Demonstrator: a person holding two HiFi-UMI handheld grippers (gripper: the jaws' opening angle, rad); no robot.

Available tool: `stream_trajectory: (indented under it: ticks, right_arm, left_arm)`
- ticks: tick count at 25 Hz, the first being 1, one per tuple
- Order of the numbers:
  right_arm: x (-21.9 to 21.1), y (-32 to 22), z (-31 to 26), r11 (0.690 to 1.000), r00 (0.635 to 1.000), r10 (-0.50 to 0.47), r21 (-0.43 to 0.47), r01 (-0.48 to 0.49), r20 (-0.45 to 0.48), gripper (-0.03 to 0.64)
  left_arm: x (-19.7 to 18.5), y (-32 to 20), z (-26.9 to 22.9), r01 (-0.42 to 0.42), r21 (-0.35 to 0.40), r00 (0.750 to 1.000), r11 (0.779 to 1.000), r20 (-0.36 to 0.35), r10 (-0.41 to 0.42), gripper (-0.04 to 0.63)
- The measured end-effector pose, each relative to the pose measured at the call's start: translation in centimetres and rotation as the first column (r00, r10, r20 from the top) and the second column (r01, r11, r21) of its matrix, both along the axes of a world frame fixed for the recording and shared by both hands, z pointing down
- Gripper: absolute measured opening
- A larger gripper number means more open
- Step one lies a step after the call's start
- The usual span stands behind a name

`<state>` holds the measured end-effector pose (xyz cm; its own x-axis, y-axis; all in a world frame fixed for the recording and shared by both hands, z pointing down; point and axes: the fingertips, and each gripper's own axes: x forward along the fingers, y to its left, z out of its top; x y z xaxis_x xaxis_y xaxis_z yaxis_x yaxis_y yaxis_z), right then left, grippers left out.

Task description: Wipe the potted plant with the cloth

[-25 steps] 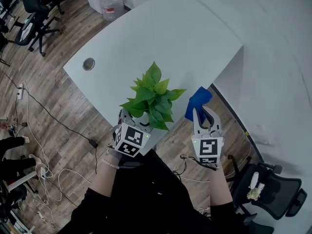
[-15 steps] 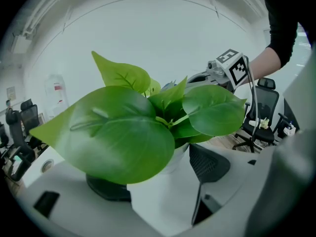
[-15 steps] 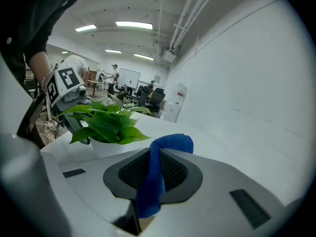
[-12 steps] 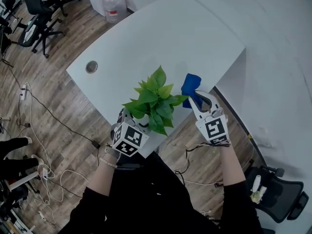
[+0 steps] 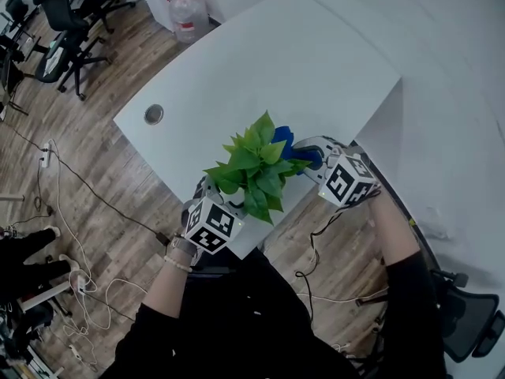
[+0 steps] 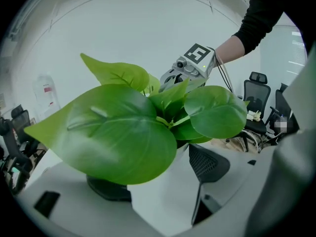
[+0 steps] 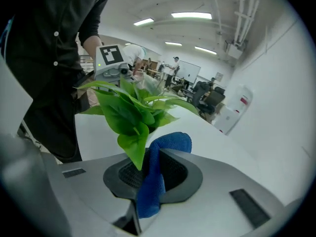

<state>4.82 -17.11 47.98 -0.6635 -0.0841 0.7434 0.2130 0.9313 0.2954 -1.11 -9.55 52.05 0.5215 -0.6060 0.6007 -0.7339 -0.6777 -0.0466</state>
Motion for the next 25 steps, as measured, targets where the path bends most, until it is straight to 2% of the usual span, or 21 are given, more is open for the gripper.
stream_trajectory:
  ticks: [4, 8, 13, 17, 25]
  right_arm:
    - [-1.3, 1.4, 0.3, 0.994, 0.993, -0.113, 0.007, 0.113, -0.032, 0.083]
    - [-1.4, 1.5, 0.3, 0.991, 0.99, -0.131, 0.007, 0.131, -0.049, 0.083]
    - [-1.2, 1.9, 0.5, 0.999, 1.0, -0.005, -0.032, 0.006, 0.022, 0.083]
    - [-0.2, 3.1, 1.3, 0.995, 0.995, 0.084, -0.067, -0.08, 0.053, 0.083]
    - [0.7, 6.1, 2.3, 0.965, 0.958, 0.253, -0.099, -0.241, 0.134, 0.083]
  left_arm:
    - [0.0, 0.0, 0.1, 0.001, -0.003, 1.0, 1.0, 0.008, -0.001, 0.379]
    - [-0.1, 0.0, 0.1, 0.0, -0.003, 1.0, 1.0, 0.013, 0.0, 0.376]
    - [-0.2, 0.1, 0.3, 0.0, -0.004, 1.0, 1.0, 0.018, 0.0, 0.374]
    - [-0.1, 0.1, 0.2, -0.005, -0.009, 1.0, 1.0, 0.022, 0.005, 0.374]
    - [-0.1, 0.1, 0.2, -0.004, -0.01, 1.0, 1.0, 0.025, 0.004, 0.372]
